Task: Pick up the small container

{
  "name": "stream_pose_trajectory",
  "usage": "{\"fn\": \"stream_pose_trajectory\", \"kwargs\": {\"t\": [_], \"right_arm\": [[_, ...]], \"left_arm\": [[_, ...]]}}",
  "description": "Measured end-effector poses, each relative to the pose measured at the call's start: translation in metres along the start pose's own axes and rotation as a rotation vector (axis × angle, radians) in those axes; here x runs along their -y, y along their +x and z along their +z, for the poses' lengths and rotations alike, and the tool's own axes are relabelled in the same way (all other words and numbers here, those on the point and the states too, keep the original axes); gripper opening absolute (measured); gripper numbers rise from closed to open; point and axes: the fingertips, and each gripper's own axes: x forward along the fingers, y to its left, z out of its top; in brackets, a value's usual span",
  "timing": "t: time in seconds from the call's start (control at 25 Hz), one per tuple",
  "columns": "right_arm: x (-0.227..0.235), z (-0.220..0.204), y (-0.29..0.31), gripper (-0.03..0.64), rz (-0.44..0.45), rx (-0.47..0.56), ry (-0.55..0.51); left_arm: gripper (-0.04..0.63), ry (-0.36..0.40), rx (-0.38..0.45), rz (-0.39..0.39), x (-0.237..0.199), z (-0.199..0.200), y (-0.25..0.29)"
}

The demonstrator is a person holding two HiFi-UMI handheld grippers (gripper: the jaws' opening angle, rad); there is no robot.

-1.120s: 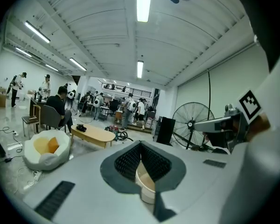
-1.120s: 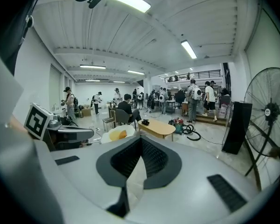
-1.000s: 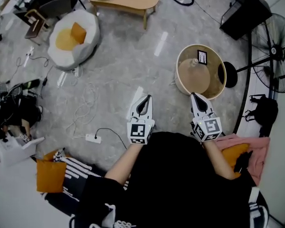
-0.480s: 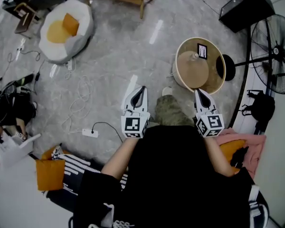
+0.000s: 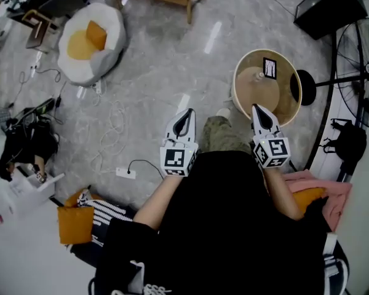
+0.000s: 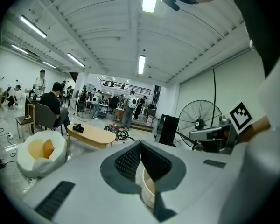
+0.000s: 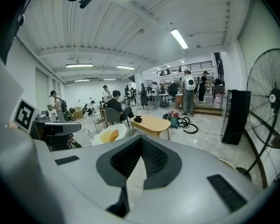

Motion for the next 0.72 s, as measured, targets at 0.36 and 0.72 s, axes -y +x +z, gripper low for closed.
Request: {"fn": "stream_pose_trajectory", "kwargs": {"t": [0.36, 0.72], "right_arm": [[0.153, 0.018, 0.039, 0.014, -0.126, 0.005, 0.082], [0.28, 0.013, 0.046, 0.014, -0.266, -0.02, 0.182]], "left_arm": [[0.02, 0.103, -0.071, -0.157, 0.05, 0.028, 0.162], [0.02, 0.154, -0.154, -0.287, 0.101, 0.04, 0.288]]}}
